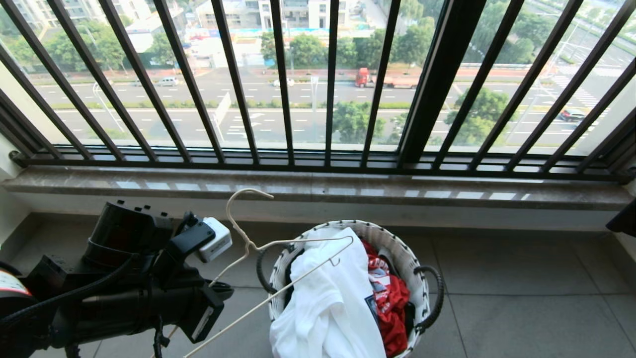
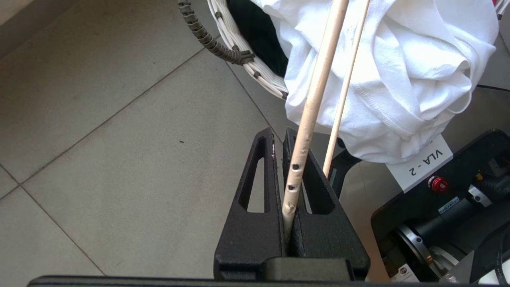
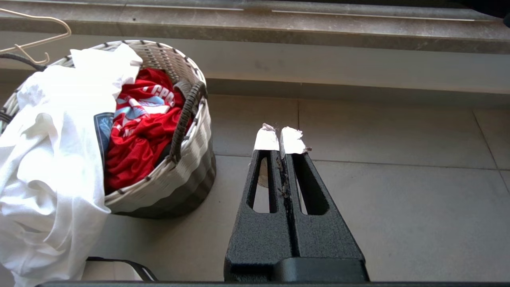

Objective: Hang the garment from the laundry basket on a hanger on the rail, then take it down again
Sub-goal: Pick up clothes from the basket

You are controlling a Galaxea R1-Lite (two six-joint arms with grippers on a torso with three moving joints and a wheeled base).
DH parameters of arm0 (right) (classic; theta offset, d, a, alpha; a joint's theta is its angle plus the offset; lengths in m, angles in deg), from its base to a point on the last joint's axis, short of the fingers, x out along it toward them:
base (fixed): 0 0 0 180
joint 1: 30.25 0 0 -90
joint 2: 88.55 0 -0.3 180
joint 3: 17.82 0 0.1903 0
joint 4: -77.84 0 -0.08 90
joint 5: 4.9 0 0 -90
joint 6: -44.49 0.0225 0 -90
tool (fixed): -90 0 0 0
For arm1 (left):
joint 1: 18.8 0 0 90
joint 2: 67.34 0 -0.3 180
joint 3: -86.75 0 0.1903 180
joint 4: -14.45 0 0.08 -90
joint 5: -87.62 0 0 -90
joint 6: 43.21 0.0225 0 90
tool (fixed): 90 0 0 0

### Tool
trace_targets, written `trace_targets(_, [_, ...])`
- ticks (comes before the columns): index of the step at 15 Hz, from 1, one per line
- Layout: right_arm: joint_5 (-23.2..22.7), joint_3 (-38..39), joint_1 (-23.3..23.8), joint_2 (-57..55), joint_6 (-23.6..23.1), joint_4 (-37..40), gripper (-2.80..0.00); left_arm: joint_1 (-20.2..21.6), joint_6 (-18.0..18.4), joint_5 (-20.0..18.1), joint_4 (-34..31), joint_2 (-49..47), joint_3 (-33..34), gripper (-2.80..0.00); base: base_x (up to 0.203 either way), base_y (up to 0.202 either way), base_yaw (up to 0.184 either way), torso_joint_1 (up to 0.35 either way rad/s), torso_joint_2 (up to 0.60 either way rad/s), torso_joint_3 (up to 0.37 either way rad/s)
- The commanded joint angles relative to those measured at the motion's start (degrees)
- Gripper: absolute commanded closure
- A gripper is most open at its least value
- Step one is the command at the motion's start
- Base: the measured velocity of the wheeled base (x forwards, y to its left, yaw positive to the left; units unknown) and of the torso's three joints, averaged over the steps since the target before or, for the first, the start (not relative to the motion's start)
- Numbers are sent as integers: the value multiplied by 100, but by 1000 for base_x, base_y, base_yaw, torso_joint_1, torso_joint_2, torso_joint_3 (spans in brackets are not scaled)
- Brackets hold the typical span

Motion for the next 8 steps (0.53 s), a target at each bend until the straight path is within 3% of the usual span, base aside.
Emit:
trace_targets(1, [0,0,-6,2,0,-1,0,-1,-2,-3,4,-17,1,0,0,0,0,3,-5,-194])
trace_targets(4, [0,0,3,2,0,-1,0,-1,-20,5,4,9,-8,0,0,0,0,3,3,-191])
trace_targets(8, [-8,0,-6,2,-35,-10,0,0,-46,-12,13,389,-16,0,0,0,0,5,-1,-55])
